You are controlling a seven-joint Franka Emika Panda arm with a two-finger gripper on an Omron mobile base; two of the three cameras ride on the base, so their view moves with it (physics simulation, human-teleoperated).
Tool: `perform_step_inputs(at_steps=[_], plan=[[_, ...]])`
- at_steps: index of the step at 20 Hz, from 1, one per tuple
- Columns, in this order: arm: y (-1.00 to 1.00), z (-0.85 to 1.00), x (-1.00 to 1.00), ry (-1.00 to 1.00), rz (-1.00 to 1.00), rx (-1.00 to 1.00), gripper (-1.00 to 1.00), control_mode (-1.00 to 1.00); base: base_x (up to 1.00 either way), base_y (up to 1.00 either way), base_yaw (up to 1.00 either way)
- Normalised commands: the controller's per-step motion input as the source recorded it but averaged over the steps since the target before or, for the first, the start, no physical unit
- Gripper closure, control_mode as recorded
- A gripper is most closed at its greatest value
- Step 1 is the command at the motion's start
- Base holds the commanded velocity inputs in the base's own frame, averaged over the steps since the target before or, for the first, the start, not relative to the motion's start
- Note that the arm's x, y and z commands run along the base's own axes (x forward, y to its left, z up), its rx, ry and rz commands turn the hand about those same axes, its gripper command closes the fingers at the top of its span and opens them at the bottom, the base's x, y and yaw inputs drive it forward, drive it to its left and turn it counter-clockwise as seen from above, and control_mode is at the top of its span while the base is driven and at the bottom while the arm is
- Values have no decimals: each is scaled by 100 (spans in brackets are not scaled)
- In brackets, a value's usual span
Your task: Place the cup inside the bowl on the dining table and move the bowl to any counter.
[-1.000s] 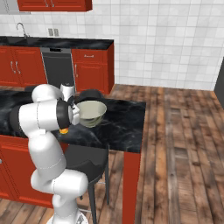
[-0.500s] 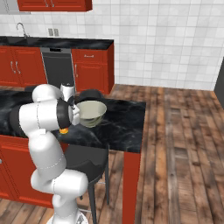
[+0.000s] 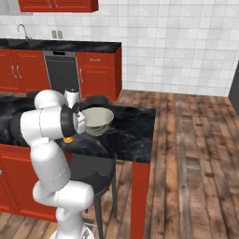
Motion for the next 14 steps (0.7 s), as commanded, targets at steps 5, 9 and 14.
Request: perform_step_inputs(at_steps=[5,9,14], plan=[[0,0,0,0,0,0,100,-100,0,0,0],[2,0,0,0,0,0,100,-100,0,0,0],[3,0,0,0,0,0,100,-100,0,0,0]])
